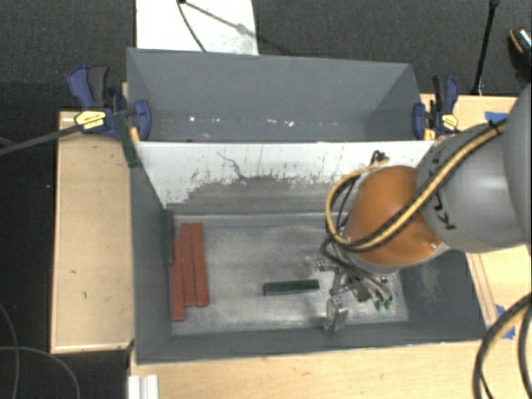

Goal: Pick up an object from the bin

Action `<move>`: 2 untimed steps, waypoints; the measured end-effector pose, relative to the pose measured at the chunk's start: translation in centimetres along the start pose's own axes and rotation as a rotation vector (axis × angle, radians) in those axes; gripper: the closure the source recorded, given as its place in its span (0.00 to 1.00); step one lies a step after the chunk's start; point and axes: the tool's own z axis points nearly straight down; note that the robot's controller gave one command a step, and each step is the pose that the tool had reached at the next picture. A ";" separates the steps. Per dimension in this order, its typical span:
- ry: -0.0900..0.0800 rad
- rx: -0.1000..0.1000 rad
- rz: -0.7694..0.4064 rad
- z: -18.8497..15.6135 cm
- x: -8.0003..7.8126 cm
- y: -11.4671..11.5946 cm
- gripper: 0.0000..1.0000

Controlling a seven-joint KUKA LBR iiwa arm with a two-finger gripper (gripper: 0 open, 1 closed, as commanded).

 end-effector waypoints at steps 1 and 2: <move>-0.008 0.000 -0.092 -0.3 -4.9 5.2 0.00; -0.004 0.001 -0.089 -0.2 -4.7 4.9 1.00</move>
Offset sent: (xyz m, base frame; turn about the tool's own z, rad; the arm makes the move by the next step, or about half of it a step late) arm 0.0344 0.0583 0.0023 -0.0864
